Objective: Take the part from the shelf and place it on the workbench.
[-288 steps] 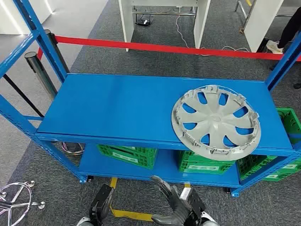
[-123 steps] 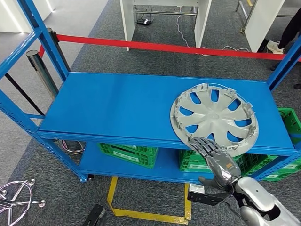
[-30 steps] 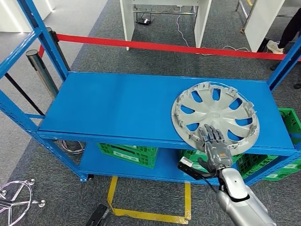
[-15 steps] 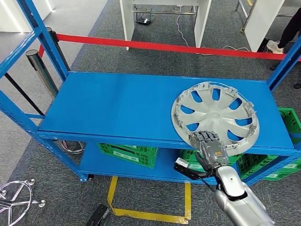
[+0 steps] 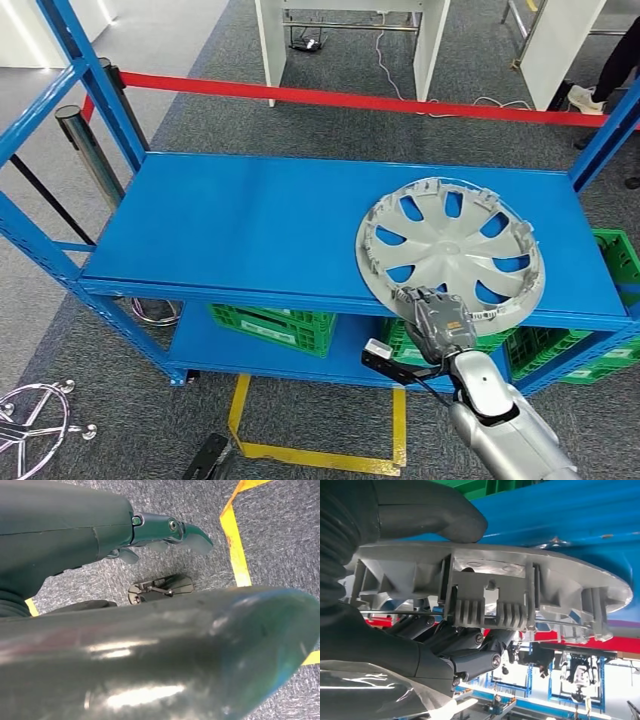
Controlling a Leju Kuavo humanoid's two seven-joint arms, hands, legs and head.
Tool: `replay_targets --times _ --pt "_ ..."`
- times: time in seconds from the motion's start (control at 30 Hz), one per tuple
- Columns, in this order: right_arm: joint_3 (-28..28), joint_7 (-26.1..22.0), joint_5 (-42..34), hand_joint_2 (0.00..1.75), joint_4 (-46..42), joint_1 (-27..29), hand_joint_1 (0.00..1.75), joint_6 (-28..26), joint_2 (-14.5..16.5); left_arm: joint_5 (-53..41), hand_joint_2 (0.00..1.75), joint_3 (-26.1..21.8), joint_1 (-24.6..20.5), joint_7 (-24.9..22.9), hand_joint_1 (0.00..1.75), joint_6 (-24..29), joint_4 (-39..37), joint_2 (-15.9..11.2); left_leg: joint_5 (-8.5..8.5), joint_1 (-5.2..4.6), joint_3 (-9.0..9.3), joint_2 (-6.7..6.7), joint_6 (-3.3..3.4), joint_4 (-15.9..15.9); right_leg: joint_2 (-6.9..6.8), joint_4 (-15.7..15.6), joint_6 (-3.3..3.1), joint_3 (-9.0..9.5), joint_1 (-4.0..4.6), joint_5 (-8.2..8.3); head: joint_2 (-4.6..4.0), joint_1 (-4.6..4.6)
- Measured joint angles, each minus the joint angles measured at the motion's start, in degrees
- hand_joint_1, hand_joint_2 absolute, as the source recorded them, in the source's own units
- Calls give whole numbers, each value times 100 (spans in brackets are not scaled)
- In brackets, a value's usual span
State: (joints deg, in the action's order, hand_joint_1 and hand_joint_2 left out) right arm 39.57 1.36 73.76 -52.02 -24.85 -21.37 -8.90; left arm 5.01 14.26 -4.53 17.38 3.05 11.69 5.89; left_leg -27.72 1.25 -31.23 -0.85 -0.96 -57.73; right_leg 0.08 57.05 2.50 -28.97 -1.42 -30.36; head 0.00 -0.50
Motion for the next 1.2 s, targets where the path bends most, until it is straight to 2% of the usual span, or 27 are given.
replay_targets --times 0.73,0.87,1.03,1.1,1.2 --pt "53 31 26 175 139 -11 175 -133 0 -1 0 -6 13 1 0 6 0 -1 0 0 -1 0 0 -1 0 0 0 0 -1 0 0 1" --pt "67 137 323 175 24 61 175 -638 -4 20 0 -14 20 60 0 34 0 -1 0 0 -3 0 0 -2 -1 0 0 -1 -1 0 0 2" --pt "26 442 1325 175 -1155 457 175 -1532 -39 36 0 -46 42 168 0 171 0 -1 -1 0 -10 8 0 -2 22 1 -1 -18 0 1 0 -2" --pt "17 480 1511 175 -1796 592 175 -1635 -86 33 0 -54 42 177 0 211 0 -1 -1 1 -20 7 0 -2 18 2 -1 -30 0 1 0 -2" --pt "-75 208 1568 175 -2799 684 175 -1695 -200 34 0 -83 46 179 0 320 0 7 0 2 -33 5 1 -1 6 4 -1 -39 1 0 0 1"
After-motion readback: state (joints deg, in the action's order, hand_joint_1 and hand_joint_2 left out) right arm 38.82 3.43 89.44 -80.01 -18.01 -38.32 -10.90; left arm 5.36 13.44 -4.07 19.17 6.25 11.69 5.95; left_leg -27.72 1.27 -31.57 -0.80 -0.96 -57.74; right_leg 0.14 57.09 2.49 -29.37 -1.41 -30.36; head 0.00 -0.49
